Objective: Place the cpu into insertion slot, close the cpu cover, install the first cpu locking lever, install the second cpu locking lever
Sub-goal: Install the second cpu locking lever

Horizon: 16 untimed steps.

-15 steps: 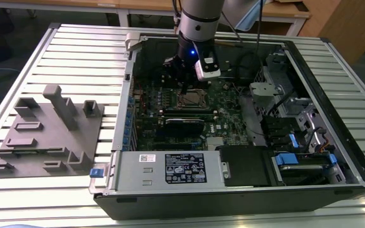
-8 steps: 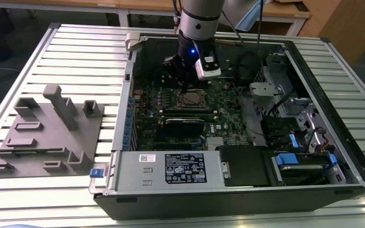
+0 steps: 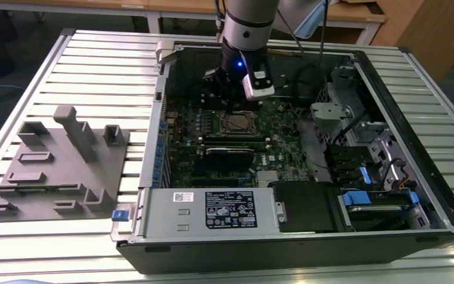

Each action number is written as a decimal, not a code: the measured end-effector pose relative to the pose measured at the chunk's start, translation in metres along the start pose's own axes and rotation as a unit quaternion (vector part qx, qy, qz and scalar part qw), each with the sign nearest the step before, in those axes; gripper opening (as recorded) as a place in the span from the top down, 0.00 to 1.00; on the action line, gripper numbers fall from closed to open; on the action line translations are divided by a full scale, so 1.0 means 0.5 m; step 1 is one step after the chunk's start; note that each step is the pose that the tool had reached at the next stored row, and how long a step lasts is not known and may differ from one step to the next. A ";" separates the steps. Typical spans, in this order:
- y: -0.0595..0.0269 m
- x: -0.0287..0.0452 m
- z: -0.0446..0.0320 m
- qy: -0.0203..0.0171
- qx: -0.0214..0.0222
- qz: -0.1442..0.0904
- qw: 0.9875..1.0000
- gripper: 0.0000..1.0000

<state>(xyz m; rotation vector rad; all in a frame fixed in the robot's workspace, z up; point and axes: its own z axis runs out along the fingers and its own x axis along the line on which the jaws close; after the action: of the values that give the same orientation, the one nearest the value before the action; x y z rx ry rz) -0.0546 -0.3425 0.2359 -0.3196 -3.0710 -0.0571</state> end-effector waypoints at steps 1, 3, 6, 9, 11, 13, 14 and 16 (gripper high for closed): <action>0.000 0.000 0.000 -0.001 -0.001 0.000 1.000 0.89; -0.001 0.000 0.001 -0.003 -0.003 0.000 1.000 0.89; -0.001 0.000 0.002 -0.008 -0.006 -0.001 1.000 0.89; -0.001 -0.001 0.003 -0.013 -0.008 -0.002 1.000 0.89; -0.001 -0.001 0.003 -0.016 -0.011 -0.003 1.000 0.89; -0.001 -0.001 0.003 -0.018 -0.016 -0.005 1.000 0.89; -0.001 -0.001 0.003 -0.019 -0.018 -0.007 1.000 0.89; -0.001 -0.001 0.003 -0.022 -0.022 -0.009 0.999 0.89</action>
<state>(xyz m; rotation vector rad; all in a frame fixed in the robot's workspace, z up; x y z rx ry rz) -0.0545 -0.3432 0.2344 -0.2997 -3.1195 -0.1201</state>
